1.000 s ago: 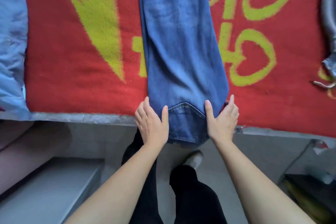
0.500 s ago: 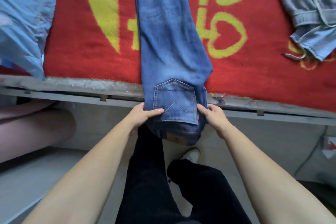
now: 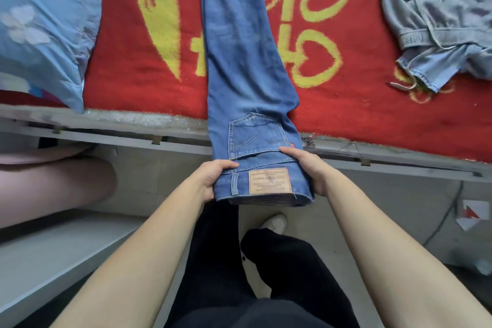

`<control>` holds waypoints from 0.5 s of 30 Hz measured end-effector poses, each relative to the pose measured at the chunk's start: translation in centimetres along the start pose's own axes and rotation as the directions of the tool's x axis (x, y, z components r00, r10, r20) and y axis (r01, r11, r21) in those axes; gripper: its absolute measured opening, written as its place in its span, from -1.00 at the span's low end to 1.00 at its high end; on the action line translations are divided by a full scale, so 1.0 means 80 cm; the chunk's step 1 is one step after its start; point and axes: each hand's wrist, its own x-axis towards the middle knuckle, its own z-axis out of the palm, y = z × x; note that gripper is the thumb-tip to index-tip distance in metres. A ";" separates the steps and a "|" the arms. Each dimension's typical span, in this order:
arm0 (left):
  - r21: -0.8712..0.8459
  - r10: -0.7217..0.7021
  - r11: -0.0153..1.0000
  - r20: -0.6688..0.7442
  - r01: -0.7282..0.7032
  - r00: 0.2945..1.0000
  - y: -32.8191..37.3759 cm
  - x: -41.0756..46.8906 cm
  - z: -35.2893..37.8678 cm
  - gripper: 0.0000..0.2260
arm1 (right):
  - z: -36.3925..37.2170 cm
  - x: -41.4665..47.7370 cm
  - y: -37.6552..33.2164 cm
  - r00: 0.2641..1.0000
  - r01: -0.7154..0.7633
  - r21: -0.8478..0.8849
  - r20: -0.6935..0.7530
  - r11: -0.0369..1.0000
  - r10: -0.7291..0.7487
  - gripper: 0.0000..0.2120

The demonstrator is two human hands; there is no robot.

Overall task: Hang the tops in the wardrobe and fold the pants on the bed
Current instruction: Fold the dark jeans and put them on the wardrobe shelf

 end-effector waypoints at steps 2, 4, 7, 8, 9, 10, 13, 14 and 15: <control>-0.046 0.015 0.999 0.018 -0.015 1.000 0.035 -0.006 0.002 -0.84 | 0.002 0.003 -0.034 0.999 -0.007 0.028 -0.035 1.000 0.008 -0.53; -0.202 0.073 0.977 0.049 -0.062 0.996 0.080 -0.010 0.002 -0.80 | 0.003 0.008 -0.081 1.000 0.021 0.123 -0.001 0.992 -0.021 -0.62; -0.541 0.263 0.820 0.060 -0.190 0.963 0.147 -0.003 -0.004 -0.58 | 0.007 0.020 -0.157 0.992 0.124 0.353 -0.025 0.927 -0.123 -0.61; -0.573 0.304 0.789 0.050 -0.222 0.951 0.166 0.005 -0.007 -0.52 | 0.010 0.028 -0.180 0.985 0.173 0.402 -0.045 0.899 -0.169 -0.57; -0.550 0.336 0.788 0.007 -0.277 0.942 0.182 0.016 -0.010 -0.41 | 0.015 0.037 -0.198 0.976 0.217 0.389 -0.074 0.895 -0.205 -0.53; -0.455 0.353 0.821 -0.067 -0.343 0.933 0.195 0.025 -0.011 -0.36 | 0.019 0.051 -0.210 0.965 0.260 0.317 -0.123 0.912 -0.232 -0.48; -0.015 0.374 0.920 -0.265 -0.391 0.889 0.213 0.072 -0.018 -0.25 | 0.032 0.100 -0.224 0.891 0.302 -0.148 -0.306 0.942 -0.334 -0.39; 0.098 0.366 0.930 -0.301 -0.353 0.880 0.213 0.085 -0.021 -0.17 | 0.032 0.116 -0.222 0.858 0.268 -0.345 -0.339 0.899 -0.386 -0.34; 0.196 0.351 0.933 -0.325 -0.301 0.878 0.210 0.103 -0.025 -0.10 | 0.028 0.132 -0.215 0.839 0.210 -0.510 -0.344 0.834 -0.421 -0.28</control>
